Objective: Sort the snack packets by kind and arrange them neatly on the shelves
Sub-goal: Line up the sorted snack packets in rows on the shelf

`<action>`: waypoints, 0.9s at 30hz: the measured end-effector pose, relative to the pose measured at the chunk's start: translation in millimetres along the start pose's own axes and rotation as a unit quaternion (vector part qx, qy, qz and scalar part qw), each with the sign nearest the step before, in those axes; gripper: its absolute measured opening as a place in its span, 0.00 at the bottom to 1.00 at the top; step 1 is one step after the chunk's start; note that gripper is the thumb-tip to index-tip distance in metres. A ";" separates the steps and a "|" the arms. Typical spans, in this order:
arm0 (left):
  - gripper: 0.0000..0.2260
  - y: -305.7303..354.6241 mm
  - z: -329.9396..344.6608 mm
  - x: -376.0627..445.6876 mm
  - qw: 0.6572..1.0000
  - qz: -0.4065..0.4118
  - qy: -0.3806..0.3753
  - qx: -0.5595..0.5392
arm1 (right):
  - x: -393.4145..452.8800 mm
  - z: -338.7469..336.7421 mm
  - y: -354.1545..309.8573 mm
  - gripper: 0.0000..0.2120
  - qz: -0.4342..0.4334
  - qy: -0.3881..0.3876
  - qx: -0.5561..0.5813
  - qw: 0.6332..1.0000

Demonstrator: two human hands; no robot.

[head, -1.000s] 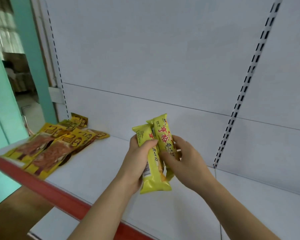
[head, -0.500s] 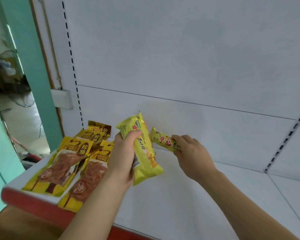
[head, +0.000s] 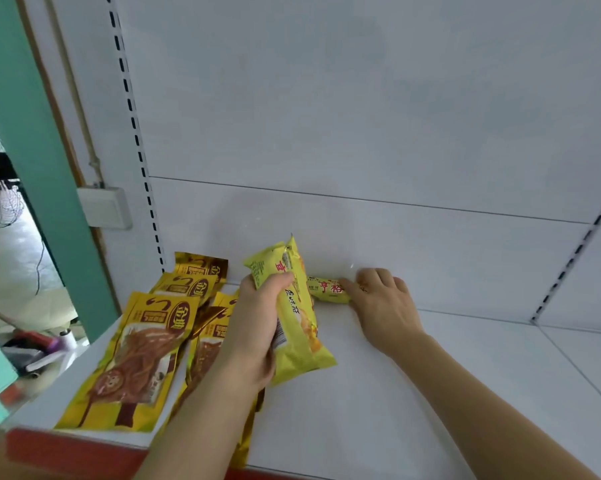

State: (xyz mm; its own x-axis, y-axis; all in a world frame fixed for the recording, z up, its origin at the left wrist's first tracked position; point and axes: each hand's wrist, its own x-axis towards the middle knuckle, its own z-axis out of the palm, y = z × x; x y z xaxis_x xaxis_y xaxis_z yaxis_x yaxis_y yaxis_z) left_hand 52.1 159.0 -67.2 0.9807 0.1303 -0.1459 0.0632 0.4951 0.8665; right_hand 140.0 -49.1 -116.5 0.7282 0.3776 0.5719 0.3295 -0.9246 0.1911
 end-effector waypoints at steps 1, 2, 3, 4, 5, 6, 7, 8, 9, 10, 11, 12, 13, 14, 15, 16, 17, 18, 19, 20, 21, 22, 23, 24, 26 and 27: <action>0.29 -0.2 1.3 -0.1 1.000 -0.001 0.003 0.002 | 0.5 0.5 0.0 0.24 0.001 -0.001 -0.006 1.000; 0.32 -0.3 3.3 -0.7 1.000 -0.003 0.003 0.004 | 1.3 0.6 -0.4 0.25 -0.001 -0.003 -0.012 1.000; 0.34 0.1 5.4 -1.7 1.000 -0.006 0.001 0.006 | 1.9 -0.2 -1.3 0.26 -0.002 -0.006 -0.015 1.000; 0.36 -0.5 7.1 -1.5 1.000 -0.009 -0.001 0.007 | 1.4 -2.0 -1.9 0.27 0.001 -0.009 -0.014 1.000; 0.36 -1.2 8.7 -1.8 1.000 -0.010 -0.003 0.007 | 0.5 -5.5 -2.1 0.28 0.008 -0.014 -0.008 1.000; 0.35 -1.8 10.4 -1.8 1.000 -0.008 -0.004 0.005 | -0.7 -10.7 -1.9 0.29 0.020 -0.015 0.002 1.000; 0.34 -2.3 12.0 -1.5 1.000 -0.006 -0.004 0.003 | -2.3 -17.2 -1.6 0.28 0.036 -0.011 0.017 0.999; 0.33 -2.6 13.9 -1.6 1.000 -0.005 -0.004 0.000 | -4.7 -24.8 -1.7 0.26 0.058 -0.008 0.044 0.997; 0.32 -2.4 16.2 -2.2 1.000 -0.004 -0.006 -0.004 | -7.3 -34.5 -3.1 0.23 0.086 -0.008 0.088 0.992; 0.31 -2.6 19.1 -3.5 1.000 -0.002 -0.008 -0.007 | -9.8 -44.7 -4.8 0.20 0.120 -0.013 0.151 0.981; 0.30 -2.8 22.6 -5.4 1.000 0.001 -0.010 -0.008 | -12.2 -56.4 -7.2 0.17 0.161 -0.021 0.229 0.960; 0.28 -3.9 25.9 -7.0 1.000 0.002 -0.008 -0.006 | -14.2 -68.2 -10.6 0.15 0.201 -0.039 0.311 0.928; 0.25 -5.4 29.2 -8.4 1.000 0.004 -0.007 0.000 | -16.3 -80.2 -16.0 0.12 0.231 -0.070 0.399 0.885; 0.22 -7.8 32.2 -9.2 1.000 0.007 -0.003 0.009 | -18.7 -90.6 -23.2 0.10 0.247 -0.105 0.486 0.832; 0.18 -10.1 35.0 -10.4 1.000 0.012 0.001 0.018 | -21.2 -98.6 -30.1 0.09 0.255 -0.133 0.554 0.781; 0.15 -11.8 37.5 -11.6 1.000 0.016 0.005 0.025 | -23.9 -103.1 -35.3 0.08 0.258 -0.151 0.594 0.747; 0.13 -12.8 39.2 -12.8 0.999 0.018 0.010 0.031 | -26.7 -106.0 -38.4 0.08 0.257 -0.157 0.610 0.733; 0.13 -13.7 40.8 -13.8 0.999 0.018 0.012 0.037 | -28.7 -107.8 -39.0 0.08 0.256 -0.157 0.612 0.732; 0.13 -14.4 42.1 -14.6 0.999 0.021 0.014 0.042 | -29.9 -109.2 -38.0 0.08 0.257 -0.159 0.610 0.733; 0.13 -15.0 43.6 -15.7 0.998 0.025 0.015 0.047 | -30.4 -109.2 -35.5 0.10 0.259 -0.162 0.610 0.731; 0.12 -15.4 45.2 -17.3 0.998 0.026 0.016 0.049 | -30.8 -109.0 -33.3 0.11 0.260 -0.163 0.616 0.725; 0.12 -16.3 46.7 -18.2 0.998 0.025 0.012 0.050 | -31.4 -108.7 -31.5 0.11 0.258 -0.161 0.619 0.724; 0.11 -16.6 48.3 -19.2 0.999 0.023 0.005 0.048 | -32.5 -107.7 -30.2 0.11 0.252 -0.153 0.611 0.735; 0.11 -17.3 50.3 -19.9 0.999 0.020 -0.003 0.046 | -33.7 -105.9 -29.3 0.11 0.242 -0.138 0.589 0.759; 0.12 -17.5 52.6 -20.6 0.998 0.020 -0.012 0.051 | -36.1 -100.7 -27.8 0.12 0.220 -0.090 0.516 0.823; 0.12 -17.2 53.1 -20.4 0.998 0.026 -0.011 0.054 | -37.0 -98.7 -26.8 0.14 0.210 -0.059 0.470 0.855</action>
State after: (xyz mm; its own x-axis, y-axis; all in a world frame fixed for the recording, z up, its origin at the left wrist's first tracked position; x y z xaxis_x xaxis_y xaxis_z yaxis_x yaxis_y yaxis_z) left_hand 40.8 102.3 -53.8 0.9868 0.1343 -0.0904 0.0307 0.3929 0.9191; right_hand 45.0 -43.2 -64.0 0.9384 0.0751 0.3374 0.3208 -0.5526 -0.7692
